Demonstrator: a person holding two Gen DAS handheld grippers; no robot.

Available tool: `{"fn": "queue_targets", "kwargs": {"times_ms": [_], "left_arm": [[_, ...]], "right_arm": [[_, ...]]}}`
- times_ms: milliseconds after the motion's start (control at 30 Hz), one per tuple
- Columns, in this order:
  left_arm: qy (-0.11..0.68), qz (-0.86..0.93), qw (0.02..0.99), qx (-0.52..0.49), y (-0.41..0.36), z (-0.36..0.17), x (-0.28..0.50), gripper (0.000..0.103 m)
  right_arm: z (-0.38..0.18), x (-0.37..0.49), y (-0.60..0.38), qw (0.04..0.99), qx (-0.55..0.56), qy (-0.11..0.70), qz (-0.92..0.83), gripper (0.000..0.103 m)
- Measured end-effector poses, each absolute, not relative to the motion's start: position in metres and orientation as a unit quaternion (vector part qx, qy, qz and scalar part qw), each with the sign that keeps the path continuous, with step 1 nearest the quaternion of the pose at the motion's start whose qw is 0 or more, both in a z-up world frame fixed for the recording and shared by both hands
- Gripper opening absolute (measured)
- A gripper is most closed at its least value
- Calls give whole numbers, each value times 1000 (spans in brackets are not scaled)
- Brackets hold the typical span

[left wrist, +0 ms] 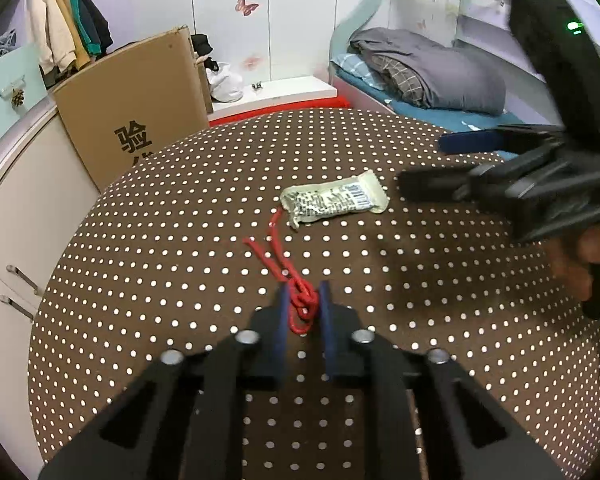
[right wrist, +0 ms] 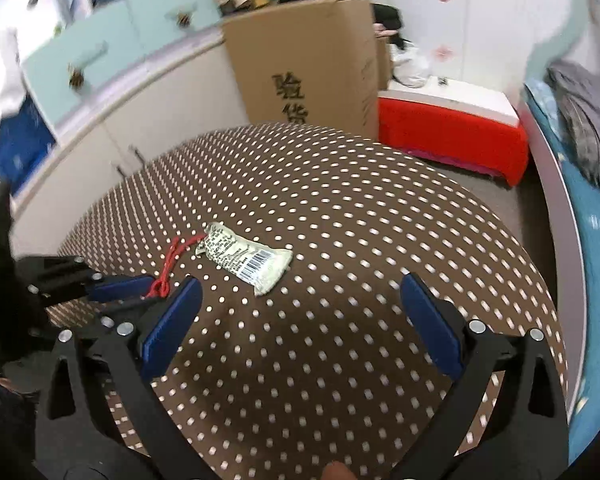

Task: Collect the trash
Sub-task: 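Grasp the red string with the left gripper while the right grasps the white-green wrapper, then carry the string and wrapper over the wastebasket and open both grippers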

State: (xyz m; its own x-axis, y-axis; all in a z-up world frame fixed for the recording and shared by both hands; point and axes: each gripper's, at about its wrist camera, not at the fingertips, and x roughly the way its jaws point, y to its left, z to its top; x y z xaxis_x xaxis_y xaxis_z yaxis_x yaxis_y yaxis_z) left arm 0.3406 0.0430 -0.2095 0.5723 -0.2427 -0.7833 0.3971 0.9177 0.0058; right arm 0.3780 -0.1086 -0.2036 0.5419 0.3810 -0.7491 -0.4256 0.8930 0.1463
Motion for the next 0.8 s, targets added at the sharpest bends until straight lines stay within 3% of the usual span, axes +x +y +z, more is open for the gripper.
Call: {"fn": "queue_targets", "kwargs": {"times_ms": [100,267,300,367,433,500,667,800], "left_arm": [[424,-177,887,52,56,-208,342,8],[416,-157,895,-24,87,-205,347,8],[412,-150,898,-31,91,-204,347,8],[404,-136,904,-37,95,-202,347,8],[397,-120,909,-42,99,-201,347,9],[393,-112,911,-44,100,-200,342,9],[385,-109,916,-43,101,-196,339,9],[378,-110,918,-48,101,-194,338,9]], "right_arm": [[-211,385,-89,870,-66,419,251,95],[-217,394,-59,859,-126,414,275,73],[-216,395,-58,859,-124,412,279,61],[-216,395,-56,861,-124,409,276,53],[-215,394,-55,861,-125,407,280,37],[-214,390,-56,862,-124,406,278,31],[-214,381,-61,862,-100,410,281,26],[-214,379,-55,861,-104,411,281,36]]}}
